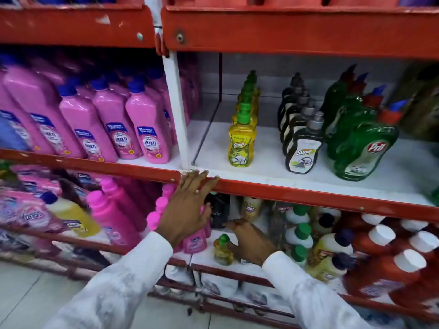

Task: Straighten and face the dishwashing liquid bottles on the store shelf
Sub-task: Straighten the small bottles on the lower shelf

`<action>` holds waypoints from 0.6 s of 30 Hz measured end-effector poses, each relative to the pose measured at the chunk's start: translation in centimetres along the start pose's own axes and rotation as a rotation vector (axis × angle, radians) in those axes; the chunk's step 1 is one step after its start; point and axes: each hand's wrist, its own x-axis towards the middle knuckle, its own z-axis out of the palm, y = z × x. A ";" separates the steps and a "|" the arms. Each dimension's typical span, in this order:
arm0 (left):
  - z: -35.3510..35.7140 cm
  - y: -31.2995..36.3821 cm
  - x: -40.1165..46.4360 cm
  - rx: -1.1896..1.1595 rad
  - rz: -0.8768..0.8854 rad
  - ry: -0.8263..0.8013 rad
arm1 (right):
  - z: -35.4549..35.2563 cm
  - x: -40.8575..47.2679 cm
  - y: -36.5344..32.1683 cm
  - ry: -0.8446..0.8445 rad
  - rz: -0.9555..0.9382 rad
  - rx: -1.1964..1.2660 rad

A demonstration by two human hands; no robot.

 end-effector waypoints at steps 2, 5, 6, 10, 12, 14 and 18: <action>-0.2 0.0 0.0 -0.047 -0.016 -0.005 | 0.6 0.7 -0.5 -0.047 0.052 0.002; -0.1 0.0 0.1 -0.094 -0.022 -0.010 | 1.3 1.4 -1.4 -0.128 0.131 0.006; -0.1 -0.1 0.1 -0.115 -0.024 -0.009 | 1.4 1.5 -1.7 -0.132 0.141 0.000; -0.4 0.0 0.1 -0.141 -0.015 -0.005 | 1.1 1.7 -1.5 -0.117 0.148 0.005; -0.5 -0.1 0.2 -0.142 0.003 -0.013 | 0.1 1.1 -1.6 -0.070 0.128 0.059; -0.8 -0.5 0.3 -0.143 0.019 -0.026 | -2.0 0.0 -2.2 0.006 0.108 0.101; -1.1 -1.0 0.4 -0.189 0.044 -0.002 | -9.0 -2.8 -4.5 0.203 0.084 0.220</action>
